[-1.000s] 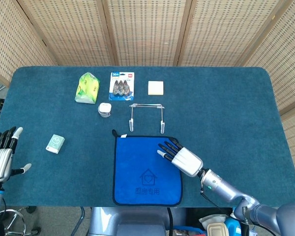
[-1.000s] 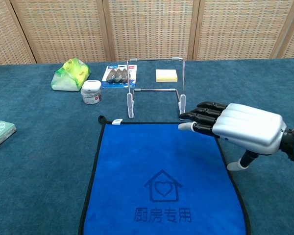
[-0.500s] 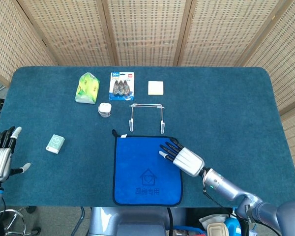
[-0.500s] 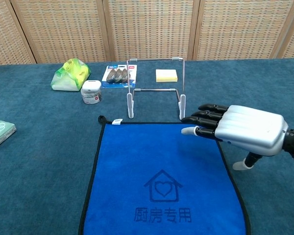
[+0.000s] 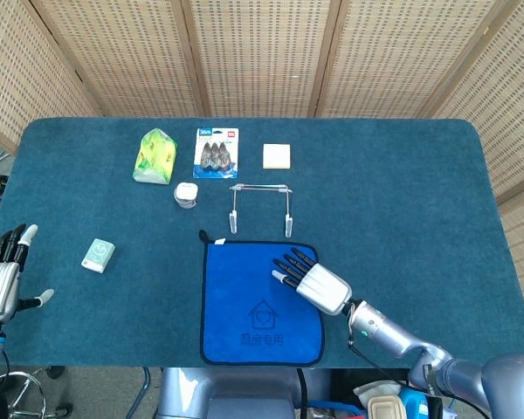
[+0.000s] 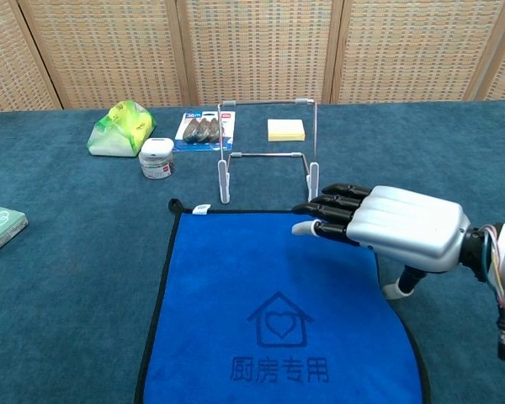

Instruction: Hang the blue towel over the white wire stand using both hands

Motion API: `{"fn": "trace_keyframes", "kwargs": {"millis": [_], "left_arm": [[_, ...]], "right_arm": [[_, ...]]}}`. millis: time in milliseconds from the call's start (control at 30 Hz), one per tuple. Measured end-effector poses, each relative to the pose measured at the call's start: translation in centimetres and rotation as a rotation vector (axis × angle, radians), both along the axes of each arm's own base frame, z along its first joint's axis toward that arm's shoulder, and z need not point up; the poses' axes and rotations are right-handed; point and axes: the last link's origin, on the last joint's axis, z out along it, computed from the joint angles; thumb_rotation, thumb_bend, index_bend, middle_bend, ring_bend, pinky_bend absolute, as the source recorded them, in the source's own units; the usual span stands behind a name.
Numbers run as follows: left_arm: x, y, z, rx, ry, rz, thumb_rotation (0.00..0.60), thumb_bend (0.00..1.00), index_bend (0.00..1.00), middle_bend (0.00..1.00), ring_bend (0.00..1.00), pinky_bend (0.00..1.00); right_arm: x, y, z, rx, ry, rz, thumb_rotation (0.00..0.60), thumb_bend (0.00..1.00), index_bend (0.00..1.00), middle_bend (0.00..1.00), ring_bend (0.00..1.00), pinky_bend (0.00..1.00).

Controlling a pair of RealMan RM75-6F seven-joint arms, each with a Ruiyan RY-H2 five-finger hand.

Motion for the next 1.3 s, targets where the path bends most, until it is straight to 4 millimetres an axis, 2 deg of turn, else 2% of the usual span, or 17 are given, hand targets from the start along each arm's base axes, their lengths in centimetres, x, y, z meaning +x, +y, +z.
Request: {"fn": "trace_keyframes", "kwargs": {"millis": [100,267,367,733,1033,1300], "left_arm": [[0.0,0.0,0.0,-0.001,-0.002,0.001,0.600,0.06,0.00,0.00,0.00,0.00],[0.0,0.0,0.0,-0.002,-0.003,0.002,0.600,0.06,0.00,0.00,0.00,0.00],[-0.1,0.0,0.0,-0.004,-0.002,0.001,0.600,0.06,0.00,0.00,0.00,0.00],[0.4,0.2,-1.1,-0.045,0.022,-0.034,0.600,0.06,0.00,0.00,0.00,0.00],[1.6,1.2,-2.9,-0.110,0.079,-0.167,0.600,0.10,0.01,0.00,0.00,0.00],[3.3,3.0,-5.4,-0.218,0.148,-0.402,0.600,0.15,0.24,0.00,0.00,0.00]], "right_arm": [[0.4,0.0,-0.4,0.002,-0.013,-0.009,0.600,0.00,0.13,0.00,0.00,0.00],[1.0,0.0,-0.6,0.012,-0.043,-0.015,0.600,0.01,0.27,0.00,0.00,0.00],[1.3,0.0,-0.7,0.017,-0.058,-0.014,0.600,0.07,0.35,0.00,0.00,0.00],[1.8,-0.2,-0.8,0.022,-0.069,-0.015,0.600,0.34,0.40,0.00,0.00,0.00],[2.0,-0.2,-0.7,0.018,-0.075,-0.012,0.600,0.38,0.47,0.00,0.00,0.00],[2.0,-0.4,-0.5,0.007,-0.077,-0.011,0.600,0.39,0.55,0.00,0.00,0.00]]}}
